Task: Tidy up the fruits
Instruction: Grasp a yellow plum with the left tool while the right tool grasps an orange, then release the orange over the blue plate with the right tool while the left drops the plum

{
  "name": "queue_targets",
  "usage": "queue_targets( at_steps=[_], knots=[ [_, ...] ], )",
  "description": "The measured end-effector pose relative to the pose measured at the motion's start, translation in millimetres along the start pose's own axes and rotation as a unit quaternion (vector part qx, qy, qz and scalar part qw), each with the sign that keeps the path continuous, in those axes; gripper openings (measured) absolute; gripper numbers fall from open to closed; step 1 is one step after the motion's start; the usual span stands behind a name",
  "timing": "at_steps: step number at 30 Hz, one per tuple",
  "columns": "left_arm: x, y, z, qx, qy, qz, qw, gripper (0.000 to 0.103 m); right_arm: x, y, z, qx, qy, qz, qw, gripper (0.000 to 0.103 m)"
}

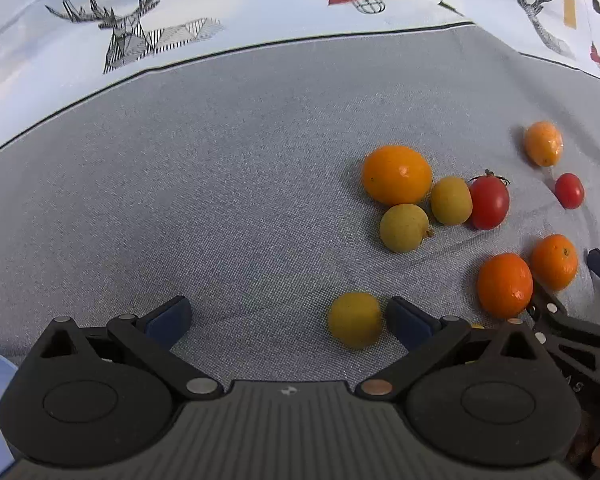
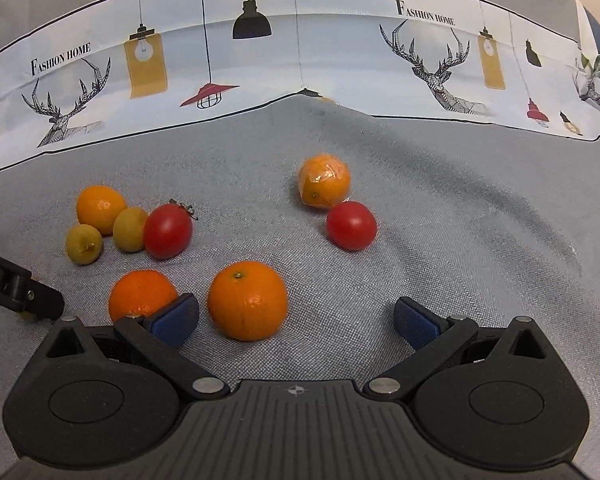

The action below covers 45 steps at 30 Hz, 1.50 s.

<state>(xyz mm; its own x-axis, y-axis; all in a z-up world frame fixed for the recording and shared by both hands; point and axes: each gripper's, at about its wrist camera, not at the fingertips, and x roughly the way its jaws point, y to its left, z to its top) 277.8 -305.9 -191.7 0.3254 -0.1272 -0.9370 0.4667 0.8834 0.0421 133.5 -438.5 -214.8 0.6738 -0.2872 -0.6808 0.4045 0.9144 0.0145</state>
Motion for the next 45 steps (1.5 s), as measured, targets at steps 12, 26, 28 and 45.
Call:
queue_targets(
  at_steps=[12, 26, 28, 45],
  knots=[
    [-40, -4, -6, 0.033, -0.062, -0.011, 0.9975, 0.029, -16, -10, 4, 0.006, -0.022, 0.031, 0.999, 0.038],
    [-222, 32, -133, 0.03, -0.179, 0.004, 0.9833, 0.029, -113, -12, 11, 0.022, -0.088, 0.011, 0.996, 0.038],
    [-243, 40, -152, 0.027, -0.192, 0.014, 0.9809, 0.029, -149, 0, 8, 0.018, -0.103, 0.045, 0.993, 0.038],
    [-341, 136, -311, -0.103, -0.229, 0.064, 0.9659, 0.029, -352, 137, -36, -0.1, -0.07, 0.291, 0.949, 0.038]
  ],
)
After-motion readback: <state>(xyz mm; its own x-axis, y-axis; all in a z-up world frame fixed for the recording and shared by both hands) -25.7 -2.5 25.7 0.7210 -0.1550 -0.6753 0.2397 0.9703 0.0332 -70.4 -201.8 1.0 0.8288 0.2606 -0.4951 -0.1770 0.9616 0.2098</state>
